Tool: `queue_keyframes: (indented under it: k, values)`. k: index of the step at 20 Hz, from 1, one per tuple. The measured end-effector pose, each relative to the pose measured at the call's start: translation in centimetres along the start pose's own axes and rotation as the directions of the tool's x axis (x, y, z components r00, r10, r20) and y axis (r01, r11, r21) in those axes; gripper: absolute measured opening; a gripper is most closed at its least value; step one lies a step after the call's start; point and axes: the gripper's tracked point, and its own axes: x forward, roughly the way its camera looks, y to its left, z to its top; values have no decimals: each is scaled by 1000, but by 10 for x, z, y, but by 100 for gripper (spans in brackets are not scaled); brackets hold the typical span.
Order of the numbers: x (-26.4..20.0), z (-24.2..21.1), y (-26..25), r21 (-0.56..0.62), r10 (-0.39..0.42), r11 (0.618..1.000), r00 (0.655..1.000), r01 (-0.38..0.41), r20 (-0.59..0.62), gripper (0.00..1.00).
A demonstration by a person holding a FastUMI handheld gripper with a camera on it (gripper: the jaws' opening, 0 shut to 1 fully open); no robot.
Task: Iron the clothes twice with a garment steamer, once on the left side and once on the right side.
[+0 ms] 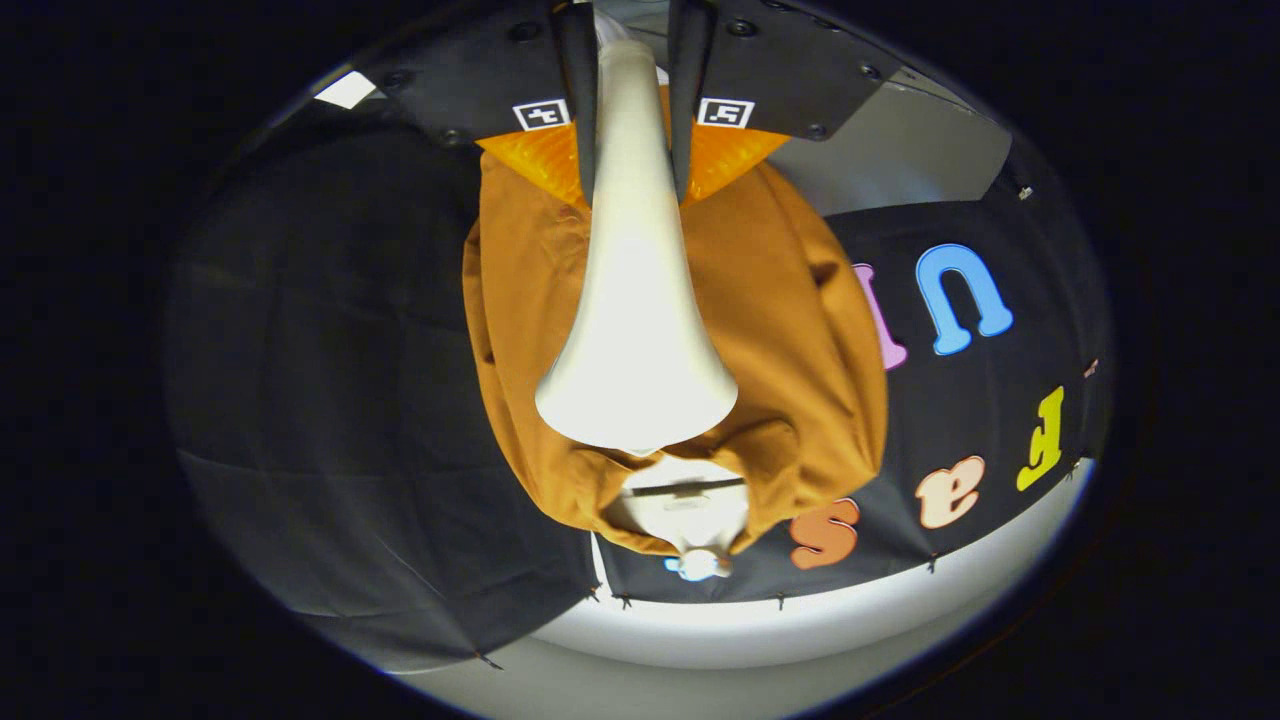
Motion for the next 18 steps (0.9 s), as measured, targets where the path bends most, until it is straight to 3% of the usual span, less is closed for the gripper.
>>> queue_keyframes:
  k: [4,10,18]
  values:
    - [-35,14,78,-38,75,997,995,-73,69,31]
    - [-81,-3,191,-88,213,974,974,-207,72,31]
    - [-126,-32,278,-101,293,953,954,-286,59,31]
